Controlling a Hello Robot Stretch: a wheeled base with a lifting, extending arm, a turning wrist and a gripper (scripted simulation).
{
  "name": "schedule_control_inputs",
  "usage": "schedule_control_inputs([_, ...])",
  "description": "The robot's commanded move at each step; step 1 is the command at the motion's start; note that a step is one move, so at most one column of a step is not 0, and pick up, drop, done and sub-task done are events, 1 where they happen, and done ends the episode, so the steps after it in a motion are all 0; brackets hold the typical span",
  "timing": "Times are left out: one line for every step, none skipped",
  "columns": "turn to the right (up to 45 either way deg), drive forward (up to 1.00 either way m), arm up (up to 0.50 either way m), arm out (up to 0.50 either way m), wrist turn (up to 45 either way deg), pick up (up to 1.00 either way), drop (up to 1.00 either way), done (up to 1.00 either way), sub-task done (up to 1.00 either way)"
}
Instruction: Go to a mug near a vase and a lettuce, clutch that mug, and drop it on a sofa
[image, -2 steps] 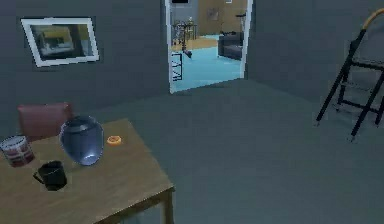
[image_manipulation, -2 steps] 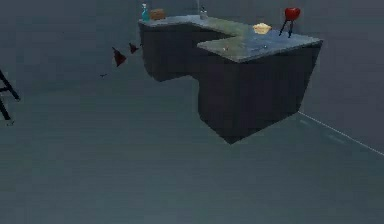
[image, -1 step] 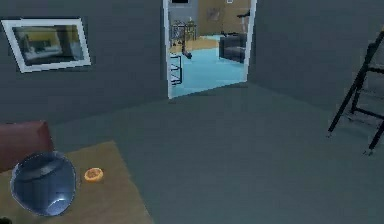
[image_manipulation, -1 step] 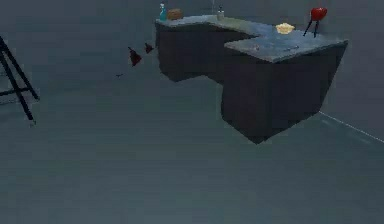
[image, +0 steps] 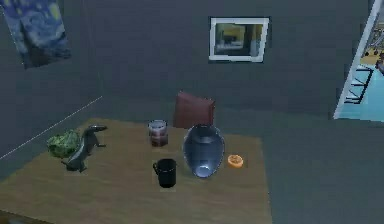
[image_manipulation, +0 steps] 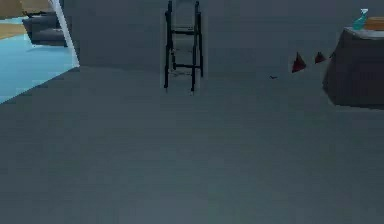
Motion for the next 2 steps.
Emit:
schedule_control_inputs([-45.0,0.00,0.00,0.00,0.0,0.00,0.00,0.00,0.00])
schedule_control_inputs([-45.0,0.00,0.00,0.00,0.0,0.00,0.00,0.00,0.00])
